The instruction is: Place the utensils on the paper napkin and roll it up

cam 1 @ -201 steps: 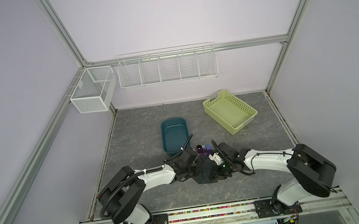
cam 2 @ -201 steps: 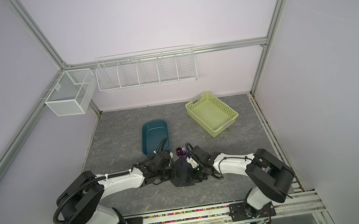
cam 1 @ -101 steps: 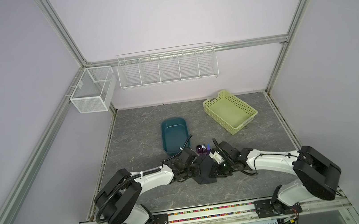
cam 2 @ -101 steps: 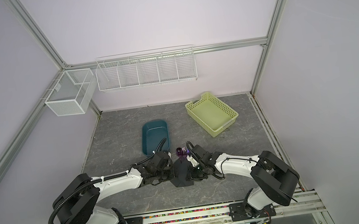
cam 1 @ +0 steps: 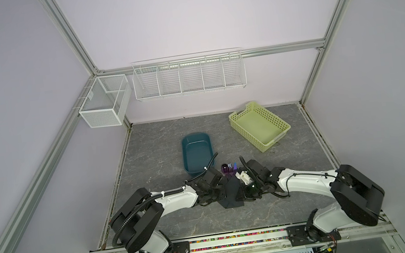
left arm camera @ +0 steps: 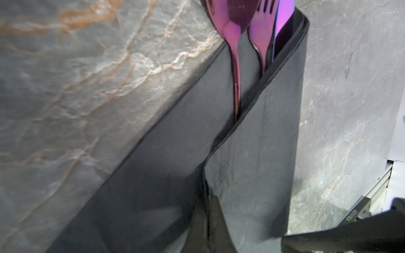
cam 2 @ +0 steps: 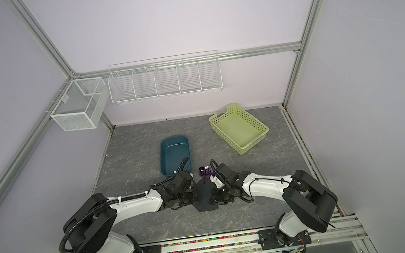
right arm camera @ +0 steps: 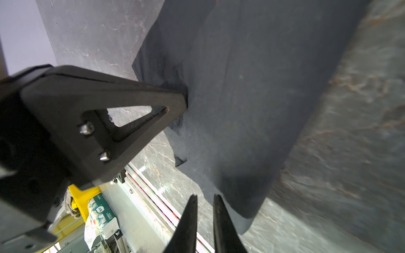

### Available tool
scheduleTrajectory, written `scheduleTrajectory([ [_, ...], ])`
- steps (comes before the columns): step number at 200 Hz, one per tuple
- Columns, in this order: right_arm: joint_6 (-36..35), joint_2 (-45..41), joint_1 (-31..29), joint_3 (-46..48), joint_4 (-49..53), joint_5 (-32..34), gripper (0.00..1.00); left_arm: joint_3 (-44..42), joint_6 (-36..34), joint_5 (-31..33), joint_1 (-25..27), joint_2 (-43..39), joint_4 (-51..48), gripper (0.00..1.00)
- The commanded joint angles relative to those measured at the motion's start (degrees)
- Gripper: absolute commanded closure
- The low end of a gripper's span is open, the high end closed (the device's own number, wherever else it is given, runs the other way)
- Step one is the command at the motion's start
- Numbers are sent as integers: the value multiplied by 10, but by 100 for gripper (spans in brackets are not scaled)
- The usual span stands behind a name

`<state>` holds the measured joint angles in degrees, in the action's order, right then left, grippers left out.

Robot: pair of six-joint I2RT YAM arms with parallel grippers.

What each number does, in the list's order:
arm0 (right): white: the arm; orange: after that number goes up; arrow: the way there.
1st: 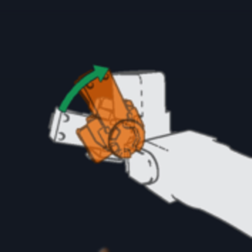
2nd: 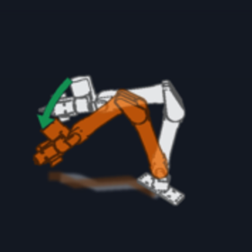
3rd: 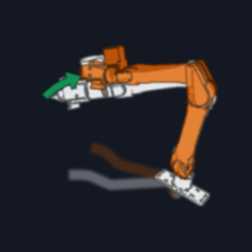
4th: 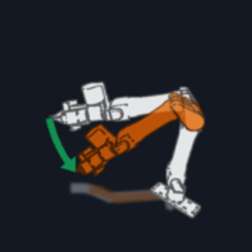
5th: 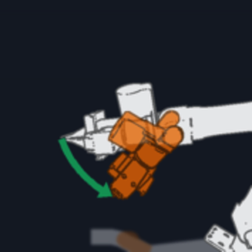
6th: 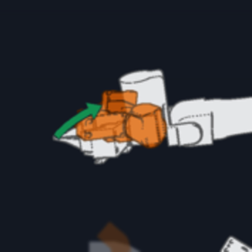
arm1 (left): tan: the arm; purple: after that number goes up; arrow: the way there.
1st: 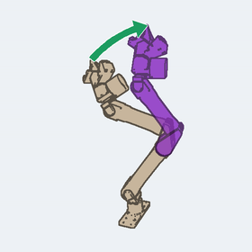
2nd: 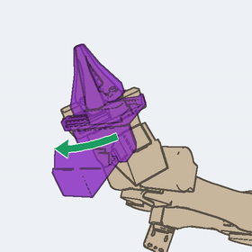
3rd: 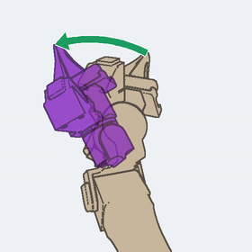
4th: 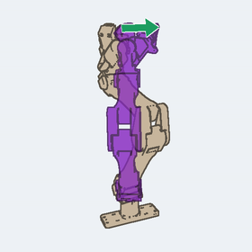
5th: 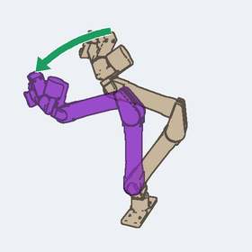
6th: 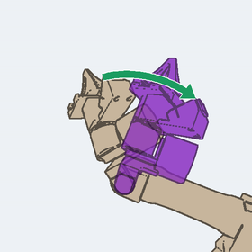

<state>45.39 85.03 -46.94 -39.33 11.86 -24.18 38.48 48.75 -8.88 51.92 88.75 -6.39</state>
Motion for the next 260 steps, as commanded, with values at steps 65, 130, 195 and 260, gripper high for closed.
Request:
scheduleTrajectory([
  [65,5,36,-7,4,4,14,84,35,-9,21,0,23,-34,100],
  [130,7,54,-7,5,-1,13,85,52,2,63,0,-4,-108,88],
  [195,8,60,-6,3,-4,9,85,83,-4,62,0,-59,-145,85],
  [260,8,61,-6,0,-4,6,85,71,19,-24,13,6,-64,91],
])
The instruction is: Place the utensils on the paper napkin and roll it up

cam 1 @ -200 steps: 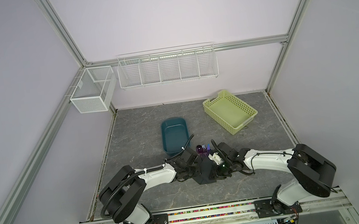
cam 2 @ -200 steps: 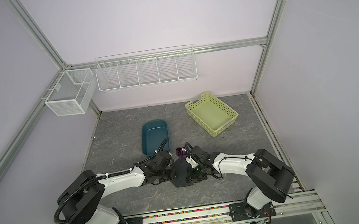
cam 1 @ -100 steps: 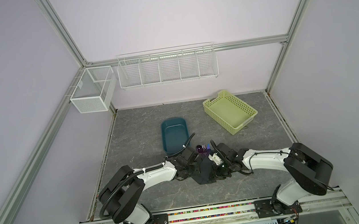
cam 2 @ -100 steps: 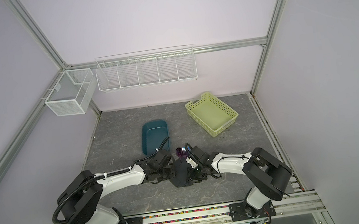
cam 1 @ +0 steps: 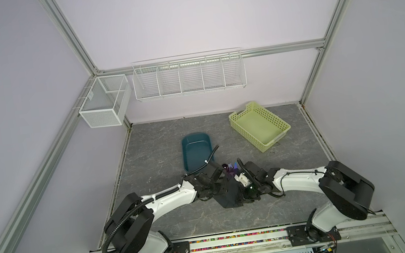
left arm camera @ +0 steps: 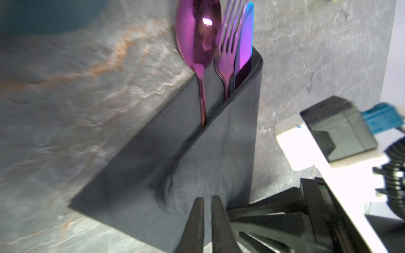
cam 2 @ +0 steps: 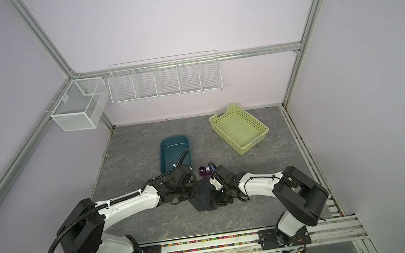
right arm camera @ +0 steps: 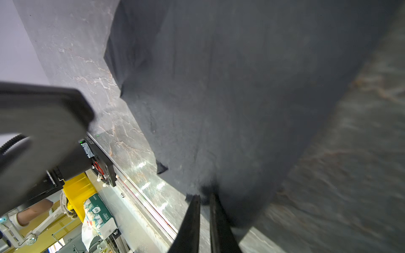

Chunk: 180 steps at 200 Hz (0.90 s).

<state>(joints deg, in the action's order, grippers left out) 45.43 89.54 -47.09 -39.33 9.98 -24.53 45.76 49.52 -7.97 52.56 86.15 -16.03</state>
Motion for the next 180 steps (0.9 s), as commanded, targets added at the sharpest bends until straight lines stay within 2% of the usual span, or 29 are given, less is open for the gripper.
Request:
scheduleTrajectory([
  [1,7,16,-5,0,15,9,85,-2,12,-34,7,33,32,91],
  [34,7,17,-5,-1,16,7,85,-11,28,-57,7,82,54,93],
  [106,9,-21,-2,-4,36,23,83,-33,32,-38,7,100,41,97],
  [135,-1,-61,22,-18,70,46,82,-42,32,-35,8,92,45,97],
  [180,6,-94,82,-17,81,66,89,-44,37,-30,8,79,38,98],
])
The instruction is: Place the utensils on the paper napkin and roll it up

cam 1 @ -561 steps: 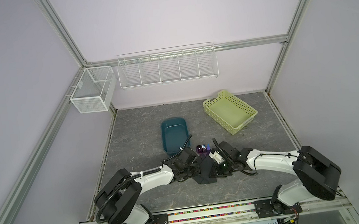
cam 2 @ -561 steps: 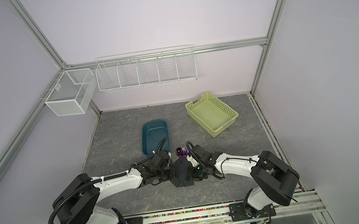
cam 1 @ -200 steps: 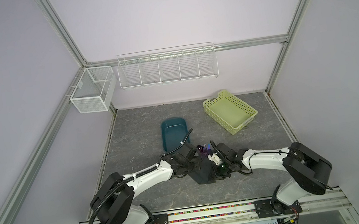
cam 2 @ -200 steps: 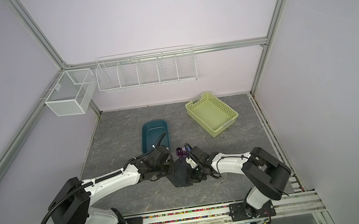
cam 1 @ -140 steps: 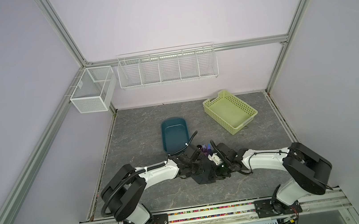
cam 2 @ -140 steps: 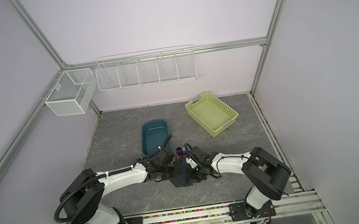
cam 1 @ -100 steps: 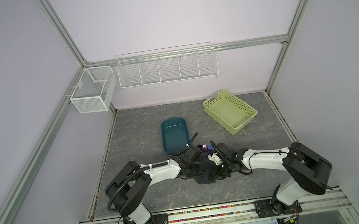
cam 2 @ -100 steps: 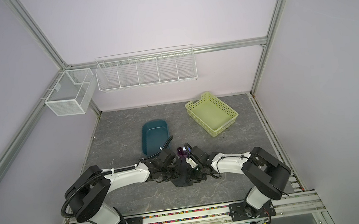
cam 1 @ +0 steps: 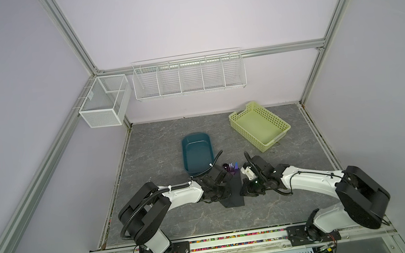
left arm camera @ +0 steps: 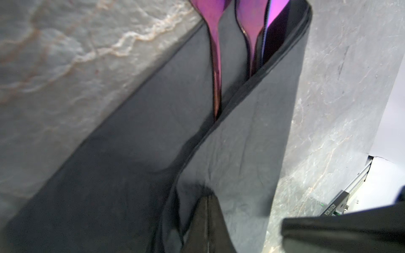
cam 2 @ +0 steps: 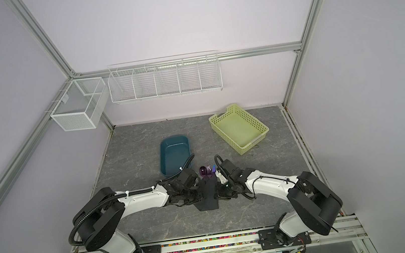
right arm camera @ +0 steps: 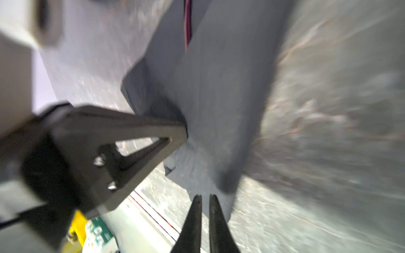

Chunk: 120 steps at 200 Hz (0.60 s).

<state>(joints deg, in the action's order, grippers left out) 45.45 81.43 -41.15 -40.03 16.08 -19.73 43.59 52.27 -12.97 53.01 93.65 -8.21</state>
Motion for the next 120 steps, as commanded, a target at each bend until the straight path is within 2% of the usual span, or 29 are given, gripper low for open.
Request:
scheduleTrajectory([
  [1,6,-13,23,-10,19,18,89,-22,9,19,4,4,-40,98],
  [68,4,59,36,-55,-61,-59,94,-19,10,16,8,12,-37,98],
  [120,0,123,48,-68,-68,-46,94,-23,12,16,9,13,-36,98],
])
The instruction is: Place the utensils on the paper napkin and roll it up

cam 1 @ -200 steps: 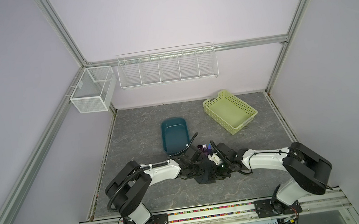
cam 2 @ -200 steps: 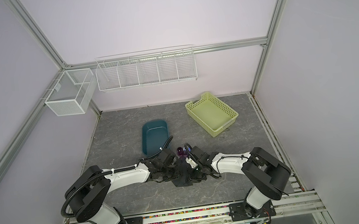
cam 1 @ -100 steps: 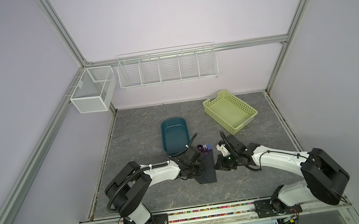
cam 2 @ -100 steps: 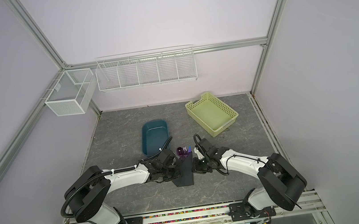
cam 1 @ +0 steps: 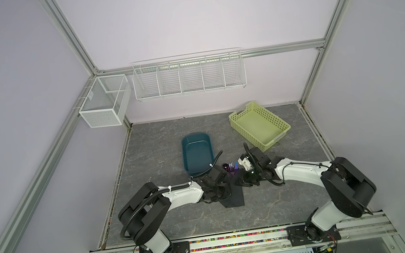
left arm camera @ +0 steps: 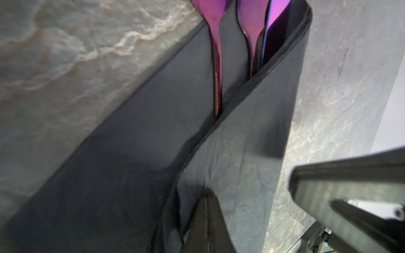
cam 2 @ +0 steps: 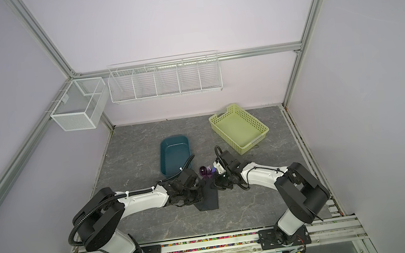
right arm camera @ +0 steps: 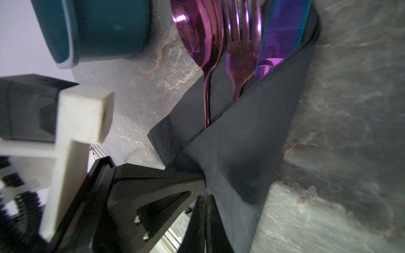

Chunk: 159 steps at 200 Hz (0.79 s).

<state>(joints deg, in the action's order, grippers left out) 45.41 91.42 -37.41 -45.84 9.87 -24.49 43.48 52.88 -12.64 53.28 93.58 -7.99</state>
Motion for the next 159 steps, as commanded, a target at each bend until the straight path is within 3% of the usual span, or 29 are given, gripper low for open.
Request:
scheduleTrajectory([
  [1,1,24,11,-9,-5,3,94,-22,6,12,6,14,-38,98],
  [32,-5,50,23,-8,21,37,94,-25,6,12,6,12,-39,98],
  [109,-24,12,30,-38,23,14,94,-29,7,12,6,10,-33,98],
  [159,-40,51,43,-67,48,22,94,-30,8,12,7,10,-34,98],
])
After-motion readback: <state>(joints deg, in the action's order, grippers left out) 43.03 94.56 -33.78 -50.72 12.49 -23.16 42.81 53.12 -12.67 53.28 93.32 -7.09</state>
